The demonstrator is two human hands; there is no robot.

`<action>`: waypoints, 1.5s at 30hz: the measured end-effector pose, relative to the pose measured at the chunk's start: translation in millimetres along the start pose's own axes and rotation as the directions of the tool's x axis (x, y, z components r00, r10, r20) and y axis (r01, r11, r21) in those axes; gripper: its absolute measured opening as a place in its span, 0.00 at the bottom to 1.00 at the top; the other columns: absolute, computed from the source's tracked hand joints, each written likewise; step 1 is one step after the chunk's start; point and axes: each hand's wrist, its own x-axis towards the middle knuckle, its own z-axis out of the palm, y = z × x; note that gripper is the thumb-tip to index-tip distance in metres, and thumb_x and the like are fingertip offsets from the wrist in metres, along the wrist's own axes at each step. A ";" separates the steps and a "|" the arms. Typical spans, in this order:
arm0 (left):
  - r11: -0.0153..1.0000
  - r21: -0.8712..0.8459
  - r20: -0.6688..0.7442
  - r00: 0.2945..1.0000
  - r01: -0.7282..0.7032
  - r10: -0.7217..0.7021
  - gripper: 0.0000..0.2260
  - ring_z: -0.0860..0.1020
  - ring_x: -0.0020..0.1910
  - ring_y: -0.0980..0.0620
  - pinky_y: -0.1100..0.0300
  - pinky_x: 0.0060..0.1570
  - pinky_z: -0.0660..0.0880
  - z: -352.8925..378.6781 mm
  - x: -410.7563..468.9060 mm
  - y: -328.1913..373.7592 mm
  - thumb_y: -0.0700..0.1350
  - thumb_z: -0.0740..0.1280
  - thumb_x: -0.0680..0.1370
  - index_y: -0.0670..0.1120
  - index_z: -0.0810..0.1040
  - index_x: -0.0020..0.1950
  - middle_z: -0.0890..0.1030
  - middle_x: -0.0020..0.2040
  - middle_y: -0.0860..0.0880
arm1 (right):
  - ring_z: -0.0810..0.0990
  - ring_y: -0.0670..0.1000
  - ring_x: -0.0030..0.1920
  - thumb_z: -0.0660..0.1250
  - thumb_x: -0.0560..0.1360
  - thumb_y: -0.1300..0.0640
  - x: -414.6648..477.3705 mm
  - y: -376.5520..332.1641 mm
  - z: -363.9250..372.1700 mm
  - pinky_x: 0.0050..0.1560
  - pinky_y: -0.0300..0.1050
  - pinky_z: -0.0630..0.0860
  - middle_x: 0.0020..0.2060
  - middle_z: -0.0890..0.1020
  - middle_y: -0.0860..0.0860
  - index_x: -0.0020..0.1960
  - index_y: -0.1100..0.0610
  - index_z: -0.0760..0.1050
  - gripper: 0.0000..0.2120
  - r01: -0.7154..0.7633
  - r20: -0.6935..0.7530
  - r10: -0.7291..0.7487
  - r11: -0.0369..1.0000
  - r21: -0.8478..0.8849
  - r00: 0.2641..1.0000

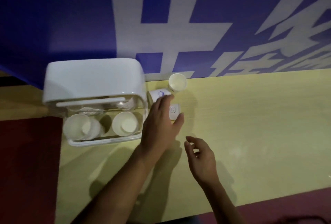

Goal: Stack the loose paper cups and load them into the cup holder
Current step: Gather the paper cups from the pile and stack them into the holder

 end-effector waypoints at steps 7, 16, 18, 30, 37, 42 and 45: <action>0.916 0.312 0.027 0.962 0.250 -0.272 0.41 0.70 0.69 0.43 0.49 0.61 0.75 85.5 125.5 -1.4 0.58 0.77 0.71 0.45 0.62 0.77 0.70 0.73 0.44 | 0.80 0.35 0.51 0.68 0.81 0.52 20.3 37.7 -67.1 0.44 0.28 0.74 0.52 0.83 0.38 0.56 0.45 0.82 0.06 -0.072 0.077 0.071 0.997 0.003 0.995; 0.871 0.331 -0.059 0.930 0.362 -0.364 0.37 0.76 0.65 0.44 0.50 0.58 0.78 99.4 133.9 0.6 0.59 0.77 0.72 0.48 0.67 0.74 0.76 0.69 0.46 | 0.81 0.36 0.48 0.68 0.81 0.52 81.1 56.6 -111.8 0.41 0.29 0.76 0.51 0.85 0.41 0.53 0.41 0.80 0.06 -0.038 0.160 0.046 0.998 -0.053 0.986; 0.908 0.221 -0.115 0.934 0.355 -0.337 0.38 0.76 0.65 0.47 0.51 0.57 0.79 81.8 118.5 15.4 0.62 0.77 0.71 0.50 0.67 0.75 0.76 0.70 0.49 | 0.82 0.37 0.47 0.69 0.80 0.52 100.4 50.3 -110.7 0.41 0.30 0.76 0.51 0.85 0.42 0.53 0.42 0.80 0.05 -0.016 0.180 0.024 0.999 -0.048 0.983; 0.907 -0.123 -0.249 0.872 0.404 -0.422 0.37 0.71 0.63 0.60 0.58 0.59 0.74 14.7 -28.9 36.4 0.66 0.74 0.67 0.53 0.71 0.72 0.75 0.64 0.59 | 0.70 0.57 0.70 0.81 0.62 0.37 184.1 16.8 1.7 0.69 0.53 0.68 0.74 0.70 0.51 0.81 0.53 0.57 0.56 0.435 0.619 -0.168 0.846 -0.309 0.767; 0.877 -0.223 -0.254 0.844 0.425 -0.473 0.38 0.74 0.63 0.56 0.60 0.61 0.75 1.8 -54.3 24.1 0.63 0.78 0.66 0.52 0.71 0.72 0.76 0.65 0.56 | 0.78 0.60 0.61 0.82 0.67 0.53 174.5 12.6 3.1 0.61 0.58 0.76 0.63 0.79 0.56 0.73 0.60 0.68 0.40 0.401 0.442 -0.285 0.895 -0.194 0.850; 0.894 -0.244 -0.231 0.872 0.377 -0.431 0.36 0.74 0.63 0.57 0.53 0.59 0.76 -19.1 -68.8 16.5 0.60 0.79 0.65 0.55 0.71 0.69 0.75 0.64 0.59 | 0.78 0.52 0.58 0.84 0.66 0.49 144.8 -1.5 -27.5 0.52 0.50 0.82 0.63 0.71 0.42 0.73 0.54 0.68 0.41 0.392 0.252 -0.360 0.915 -0.091 0.898; 0.908 -0.235 -0.232 0.887 0.347 -0.399 0.36 0.73 0.64 0.60 0.55 0.60 0.75 -33.4 -80.1 6.8 0.62 0.78 0.65 0.55 0.72 0.70 0.75 0.64 0.62 | 0.78 0.46 0.54 0.83 0.66 0.44 111.8 -31.8 -41.3 0.43 0.32 0.76 0.62 0.73 0.42 0.73 0.51 0.70 0.41 0.378 0.180 -0.364 0.924 -0.051 0.914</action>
